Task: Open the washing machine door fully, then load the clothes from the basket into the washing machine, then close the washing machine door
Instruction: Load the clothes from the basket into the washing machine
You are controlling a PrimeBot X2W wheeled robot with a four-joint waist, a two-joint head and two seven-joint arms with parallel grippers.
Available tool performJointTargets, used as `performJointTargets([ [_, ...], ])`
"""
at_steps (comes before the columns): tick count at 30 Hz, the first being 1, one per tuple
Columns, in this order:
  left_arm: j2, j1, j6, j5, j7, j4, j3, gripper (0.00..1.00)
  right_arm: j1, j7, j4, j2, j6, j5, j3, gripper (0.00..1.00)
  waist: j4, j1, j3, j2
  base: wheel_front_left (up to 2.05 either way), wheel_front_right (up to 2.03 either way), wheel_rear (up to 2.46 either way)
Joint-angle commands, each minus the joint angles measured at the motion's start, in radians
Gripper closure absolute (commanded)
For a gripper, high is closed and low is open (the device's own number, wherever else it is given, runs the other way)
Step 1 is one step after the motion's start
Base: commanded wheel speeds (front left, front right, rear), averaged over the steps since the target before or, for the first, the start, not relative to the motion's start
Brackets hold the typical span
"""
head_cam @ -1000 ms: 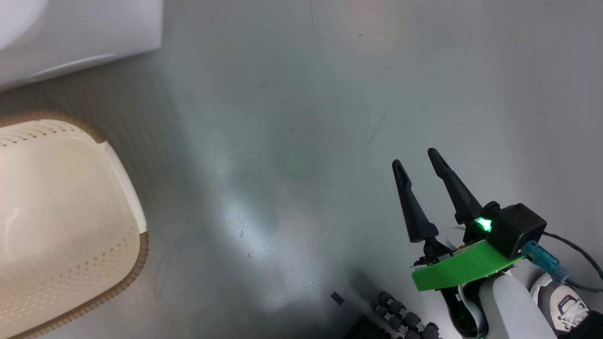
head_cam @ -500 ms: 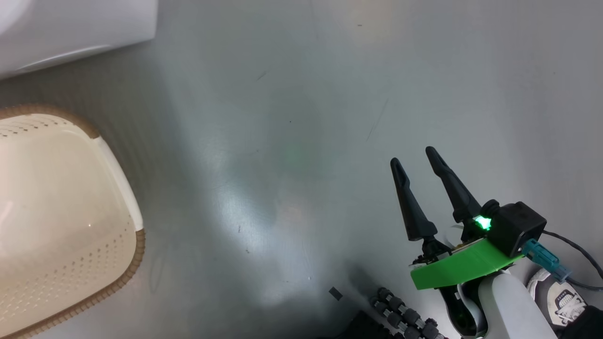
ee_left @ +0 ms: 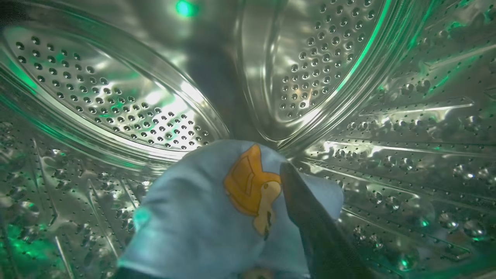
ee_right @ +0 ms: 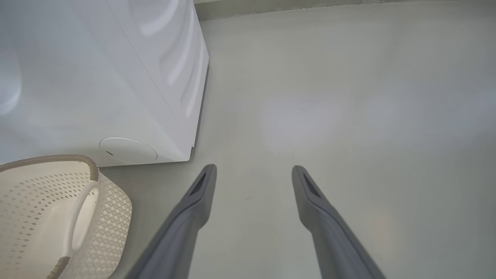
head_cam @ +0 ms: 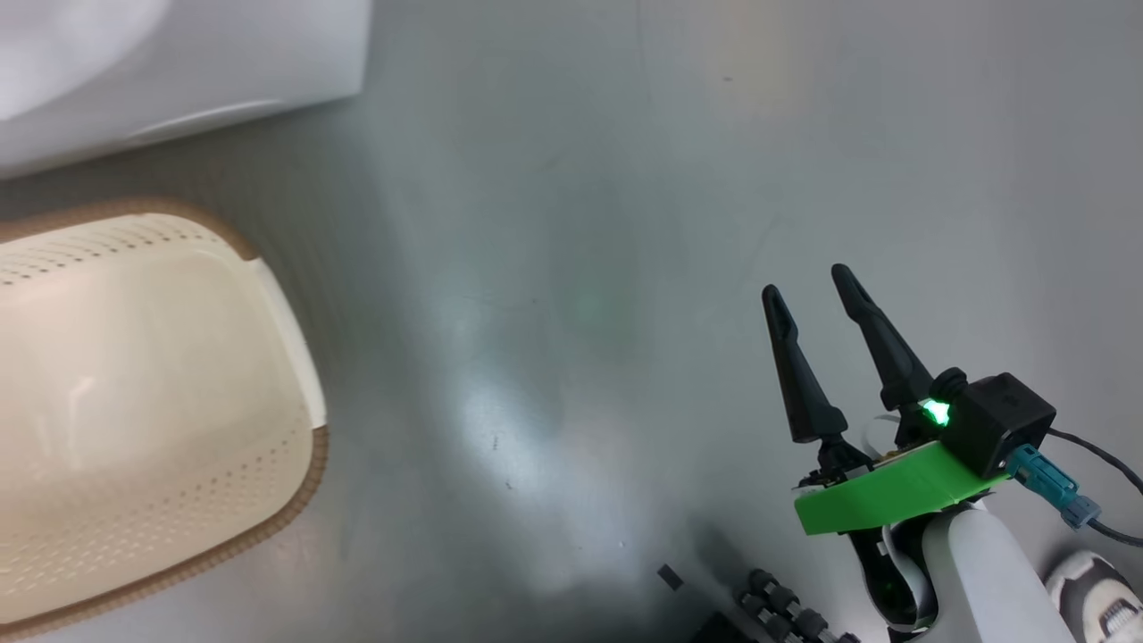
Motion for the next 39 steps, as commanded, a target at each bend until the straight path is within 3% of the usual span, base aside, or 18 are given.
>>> performJointTargets([
  [1, 0.031, 0.031, -0.004, -0.013, -0.004, -0.008, -0.007, 0.00, 0.030, -0.012, -0.021, -0.008, 0.010, -0.016, 0.008, 0.00, 0.035, 0.0000, -0.034, -0.0001, 0.00, 0.00, 0.00],
  [15, -0.006, 0.224, -0.011, -0.139, -0.008, -0.034, -0.094, 0.00, 0.059, -0.011, -0.013, -0.008, 0.010, -0.066, -0.026, 0.00, 0.130, 0.0000, -0.144, -0.0001, 0.00, 0.00, 0.00],
  [31, 0.058, 0.576, -0.010, -0.354, 0.005, -0.317, -0.186, 0.00, 0.117, 0.038, -0.062, -0.008, 0.010, -0.110, -0.063, 0.00, 0.211, 0.0000, -0.274, -0.0001, 0.00, 0.00, 0.00],
  [39, 0.060, 0.825, 0.078, -0.400, -0.025, -0.573, -0.164, 0.00, 0.139, 0.062, -0.094, -0.008, 0.010, -0.124, -0.077, 0.00, 0.243, 0.0000, -0.328, -0.0001, 0.00, 0.00, 0.00],
])
